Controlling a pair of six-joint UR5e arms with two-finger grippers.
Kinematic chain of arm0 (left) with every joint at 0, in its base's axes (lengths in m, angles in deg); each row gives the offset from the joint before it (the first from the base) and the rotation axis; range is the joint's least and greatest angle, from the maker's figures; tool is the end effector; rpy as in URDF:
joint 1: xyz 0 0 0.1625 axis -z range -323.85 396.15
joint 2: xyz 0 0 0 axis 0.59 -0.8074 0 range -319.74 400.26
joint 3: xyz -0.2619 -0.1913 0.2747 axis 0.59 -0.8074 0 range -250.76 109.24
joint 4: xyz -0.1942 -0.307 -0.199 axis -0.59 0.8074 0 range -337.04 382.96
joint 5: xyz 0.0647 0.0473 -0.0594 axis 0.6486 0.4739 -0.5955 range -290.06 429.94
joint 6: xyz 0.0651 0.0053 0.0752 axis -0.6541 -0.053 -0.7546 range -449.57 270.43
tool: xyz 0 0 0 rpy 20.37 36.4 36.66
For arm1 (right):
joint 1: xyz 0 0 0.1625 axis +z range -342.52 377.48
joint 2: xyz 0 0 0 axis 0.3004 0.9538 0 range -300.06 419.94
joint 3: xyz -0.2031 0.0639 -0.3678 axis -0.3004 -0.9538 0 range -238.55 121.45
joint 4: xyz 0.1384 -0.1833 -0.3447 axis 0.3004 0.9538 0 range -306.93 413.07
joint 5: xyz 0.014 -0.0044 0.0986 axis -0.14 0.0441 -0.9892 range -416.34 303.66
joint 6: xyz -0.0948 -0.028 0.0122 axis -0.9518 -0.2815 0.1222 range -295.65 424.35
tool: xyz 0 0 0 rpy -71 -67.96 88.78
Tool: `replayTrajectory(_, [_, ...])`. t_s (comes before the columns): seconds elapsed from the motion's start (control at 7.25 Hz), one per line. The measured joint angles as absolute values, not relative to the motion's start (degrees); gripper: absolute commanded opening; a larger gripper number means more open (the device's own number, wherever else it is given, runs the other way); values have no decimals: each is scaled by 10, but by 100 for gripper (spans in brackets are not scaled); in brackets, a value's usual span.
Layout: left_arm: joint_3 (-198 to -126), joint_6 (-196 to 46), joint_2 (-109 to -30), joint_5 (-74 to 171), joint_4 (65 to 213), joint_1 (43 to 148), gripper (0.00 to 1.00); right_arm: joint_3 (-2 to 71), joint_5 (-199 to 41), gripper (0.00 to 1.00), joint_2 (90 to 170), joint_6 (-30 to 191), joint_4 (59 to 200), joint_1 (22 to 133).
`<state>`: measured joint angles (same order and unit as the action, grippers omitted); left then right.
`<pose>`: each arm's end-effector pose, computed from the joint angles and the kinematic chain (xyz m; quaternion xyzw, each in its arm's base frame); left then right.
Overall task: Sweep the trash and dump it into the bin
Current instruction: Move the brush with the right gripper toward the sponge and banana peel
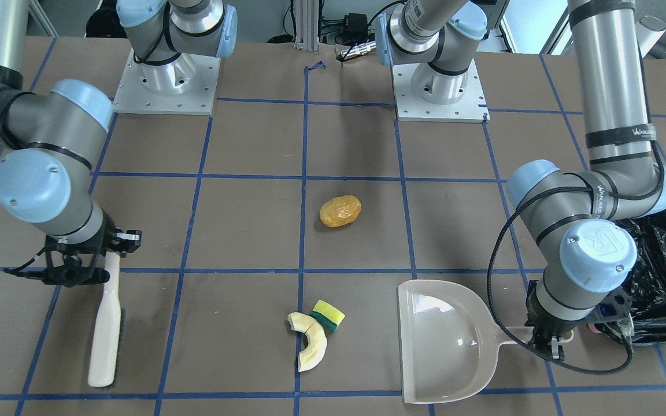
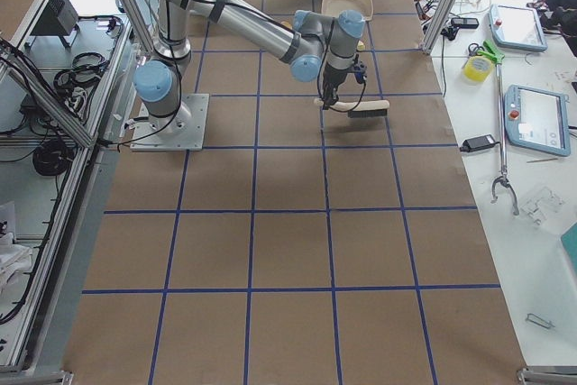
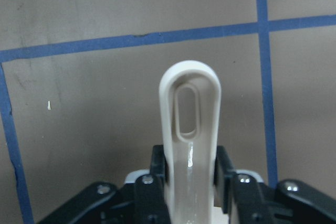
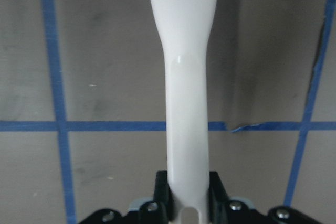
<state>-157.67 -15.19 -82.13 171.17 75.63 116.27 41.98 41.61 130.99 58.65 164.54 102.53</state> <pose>0.0050 -0.6915 0.2466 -0.6710 0.7317 -0.1110 0.0455 0.0704 -0.5726 0.2599 0.0113 -0.9951 -0.0757 0.0623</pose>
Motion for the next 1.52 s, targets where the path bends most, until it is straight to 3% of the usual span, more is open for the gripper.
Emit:
replayTrajectory(0.69, [-1577, -144, -827, 1713, 756, 1164, 0, 394, 336, 0, 1299, 924, 1605, 1232])
replayTrajectory(1.52, [-1576, -143, -828, 1714, 756, 1163, 0, 225, 268, 0, 1164, 979, 1570, 1322])
